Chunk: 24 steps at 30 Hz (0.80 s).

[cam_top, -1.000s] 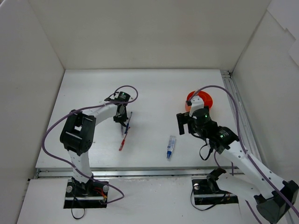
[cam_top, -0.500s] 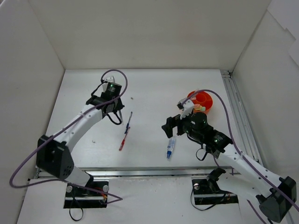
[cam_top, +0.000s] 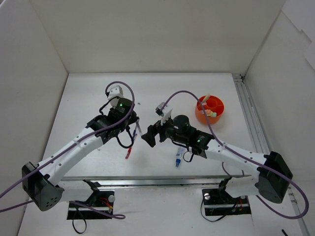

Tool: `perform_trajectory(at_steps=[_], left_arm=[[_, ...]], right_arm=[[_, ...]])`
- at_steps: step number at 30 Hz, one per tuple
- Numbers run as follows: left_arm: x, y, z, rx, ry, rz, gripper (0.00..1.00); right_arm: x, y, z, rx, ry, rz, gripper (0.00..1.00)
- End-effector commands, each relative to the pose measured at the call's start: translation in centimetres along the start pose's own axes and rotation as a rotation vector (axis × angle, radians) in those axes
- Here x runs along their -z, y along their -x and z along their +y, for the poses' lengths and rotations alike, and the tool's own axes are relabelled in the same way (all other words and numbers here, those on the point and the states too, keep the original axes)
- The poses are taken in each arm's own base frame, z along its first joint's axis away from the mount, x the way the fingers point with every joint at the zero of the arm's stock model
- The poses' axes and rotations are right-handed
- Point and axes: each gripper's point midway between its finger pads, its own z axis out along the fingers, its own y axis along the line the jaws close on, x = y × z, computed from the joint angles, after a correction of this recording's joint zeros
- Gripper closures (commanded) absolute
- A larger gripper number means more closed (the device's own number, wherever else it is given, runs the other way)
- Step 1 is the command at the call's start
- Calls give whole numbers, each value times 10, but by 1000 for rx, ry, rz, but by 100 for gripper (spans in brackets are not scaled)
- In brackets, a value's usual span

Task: Sort the stationery into containers
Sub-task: Place the pen in the storage box.

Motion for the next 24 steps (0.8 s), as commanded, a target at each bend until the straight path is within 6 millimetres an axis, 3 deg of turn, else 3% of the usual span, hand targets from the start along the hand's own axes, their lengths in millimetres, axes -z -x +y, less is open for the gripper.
perform_trajectory(at_steps=[1,7,11,15,20,21,23,24], left_arm=[[13,17,-15,125,-30,-86,100],[25,11,-21,200,-62,-111,100],[30,8,-22,216,-73,-115,100],[35,7,-19,239,-81,-121,100],[41,7,-22,261,-123,-126,100],[40,5,-20,265,-121,-123,100],[41,1,-21,273,-126,-117,100],[41,-1,-18,278,-123,-117,100]], right_arm=[[-6,65,11,21,-12,-211,2],[-22,62,17,42,15,-198,3],[-31,59,23,48,36,-187,16],[-32,58,23,40,27,-186,46],[-33,57,24,45,27,-183,65],[-33,58,24,48,27,-184,78],[-32,59,26,58,35,-187,87],[-31,58,26,57,38,-185,100]])
